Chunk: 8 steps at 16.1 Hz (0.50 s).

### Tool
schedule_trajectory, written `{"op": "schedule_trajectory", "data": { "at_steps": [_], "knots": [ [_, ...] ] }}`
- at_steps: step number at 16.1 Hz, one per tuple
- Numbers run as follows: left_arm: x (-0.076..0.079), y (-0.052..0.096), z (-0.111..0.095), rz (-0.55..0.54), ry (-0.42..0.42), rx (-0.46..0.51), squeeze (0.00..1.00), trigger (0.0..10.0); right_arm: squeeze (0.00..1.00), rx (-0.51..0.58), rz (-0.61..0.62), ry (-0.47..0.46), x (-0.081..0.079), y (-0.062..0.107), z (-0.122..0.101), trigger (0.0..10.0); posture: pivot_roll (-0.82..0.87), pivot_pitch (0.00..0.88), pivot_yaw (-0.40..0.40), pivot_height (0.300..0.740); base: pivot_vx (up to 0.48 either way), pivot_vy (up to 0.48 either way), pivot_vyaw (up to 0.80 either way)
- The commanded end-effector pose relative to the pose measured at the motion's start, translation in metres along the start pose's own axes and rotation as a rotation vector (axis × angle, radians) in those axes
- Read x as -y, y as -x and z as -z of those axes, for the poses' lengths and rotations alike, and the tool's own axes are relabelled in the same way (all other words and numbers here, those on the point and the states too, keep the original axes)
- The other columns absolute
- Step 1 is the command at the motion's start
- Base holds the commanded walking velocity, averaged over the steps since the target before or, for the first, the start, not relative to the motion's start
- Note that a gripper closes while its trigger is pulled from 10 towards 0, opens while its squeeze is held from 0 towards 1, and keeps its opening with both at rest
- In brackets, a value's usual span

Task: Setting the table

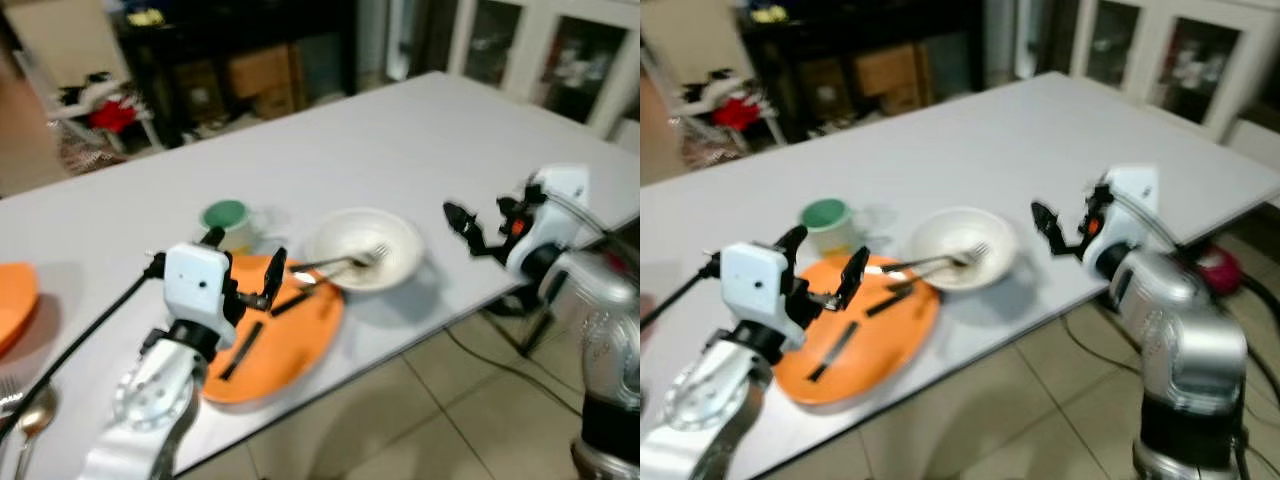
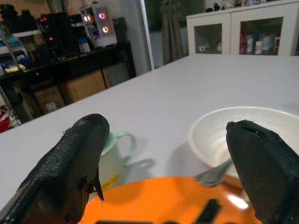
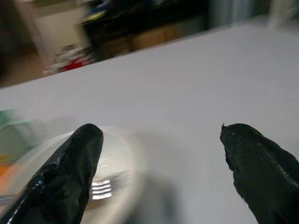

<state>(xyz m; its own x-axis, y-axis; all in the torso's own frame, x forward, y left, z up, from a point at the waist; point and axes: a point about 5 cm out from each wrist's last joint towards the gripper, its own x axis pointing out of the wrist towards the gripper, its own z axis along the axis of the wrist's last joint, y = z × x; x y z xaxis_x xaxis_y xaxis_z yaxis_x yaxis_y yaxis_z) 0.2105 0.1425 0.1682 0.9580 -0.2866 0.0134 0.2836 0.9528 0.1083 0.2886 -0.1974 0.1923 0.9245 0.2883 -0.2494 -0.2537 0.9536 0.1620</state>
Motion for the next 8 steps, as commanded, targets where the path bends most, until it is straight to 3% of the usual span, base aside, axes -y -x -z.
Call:
{"op": "schedule_trajectory", "data": {
  "at_steps": [1, 2, 3, 8],
  "knots": [
    [-0.004, 0.004, -0.001, 0.024, 0.009, -0.012, 0.30, 10.0, 0.00, -0.042, -0.078, -0.097, 0.000, -0.001, 0.000, 10.0, -0.12, 0.001, 0.076, 0.740, 0.000, 0.000, 0.00],
    [-0.004, 0.005, -0.002, 0.042, 0.010, -0.015, 0.05, 10.0, 0.00, -0.052, -0.095, -0.116, 0.002, -0.002, -0.003, 10.0, -0.12, 0.000, 0.079, 0.740, 0.000, 0.000, 0.00],
    [-0.004, 0.005, -0.003, 0.070, 0.011, -0.019, 0.00, 10.0, 0.00, -0.071, -0.109, -0.137, 0.004, -0.004, -0.005, 10.0, -0.12, 0.000, 0.079, 0.740, 0.000, 0.000, 0.00],
    [0.003, 0.016, -0.011, 0.350, -0.033, -0.091, 0.00, 10.0, 0.00, -0.316, -0.030, -0.174, 0.031, -0.023, -0.007, 10.0, -0.12, 0.000, 0.085, 0.740, 0.000, 0.000, 0.00]
  ]
}}
